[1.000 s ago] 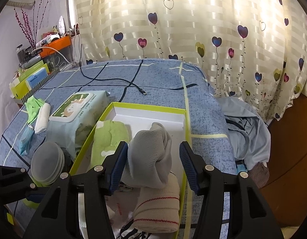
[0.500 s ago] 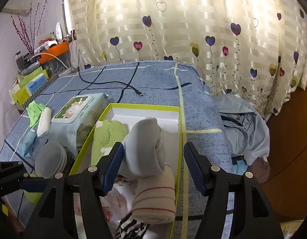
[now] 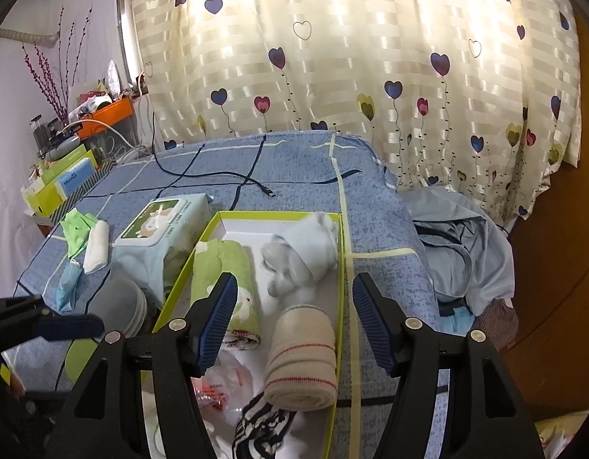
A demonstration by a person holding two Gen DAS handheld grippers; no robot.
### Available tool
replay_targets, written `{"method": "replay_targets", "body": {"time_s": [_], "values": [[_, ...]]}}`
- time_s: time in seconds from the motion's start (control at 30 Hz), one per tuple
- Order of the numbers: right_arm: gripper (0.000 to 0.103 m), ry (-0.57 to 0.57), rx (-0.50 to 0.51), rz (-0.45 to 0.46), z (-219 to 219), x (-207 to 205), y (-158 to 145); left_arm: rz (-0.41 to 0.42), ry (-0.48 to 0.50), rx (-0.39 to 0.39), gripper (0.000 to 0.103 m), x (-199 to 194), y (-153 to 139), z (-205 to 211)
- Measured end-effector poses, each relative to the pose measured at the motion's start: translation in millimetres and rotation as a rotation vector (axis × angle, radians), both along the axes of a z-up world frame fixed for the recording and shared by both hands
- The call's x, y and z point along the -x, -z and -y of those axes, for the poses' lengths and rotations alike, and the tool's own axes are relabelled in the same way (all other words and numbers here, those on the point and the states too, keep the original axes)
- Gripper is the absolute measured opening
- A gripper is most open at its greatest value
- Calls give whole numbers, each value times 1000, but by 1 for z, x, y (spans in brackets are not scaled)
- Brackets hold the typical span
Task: Organize soft objects
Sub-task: 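Move both open tools back toward the green cloth and blue mask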
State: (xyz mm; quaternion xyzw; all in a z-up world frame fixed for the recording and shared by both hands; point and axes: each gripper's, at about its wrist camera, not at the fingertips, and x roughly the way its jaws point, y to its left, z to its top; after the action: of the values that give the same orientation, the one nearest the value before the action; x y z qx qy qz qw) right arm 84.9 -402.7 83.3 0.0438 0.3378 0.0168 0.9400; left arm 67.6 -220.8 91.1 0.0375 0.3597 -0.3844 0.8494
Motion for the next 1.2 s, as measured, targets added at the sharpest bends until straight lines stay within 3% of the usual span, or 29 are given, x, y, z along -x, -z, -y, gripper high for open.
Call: {"method": "replay_targets", "body": {"time_s": [0.6, 1.2], "values": [[64, 11, 11, 18, -26, 34, -5, 17, -114, -1, 59, 5, -3, -45], [63, -100, 17, 74, -98, 40, -18, 30, -372, 2, 59, -2, -2, -162]]}}
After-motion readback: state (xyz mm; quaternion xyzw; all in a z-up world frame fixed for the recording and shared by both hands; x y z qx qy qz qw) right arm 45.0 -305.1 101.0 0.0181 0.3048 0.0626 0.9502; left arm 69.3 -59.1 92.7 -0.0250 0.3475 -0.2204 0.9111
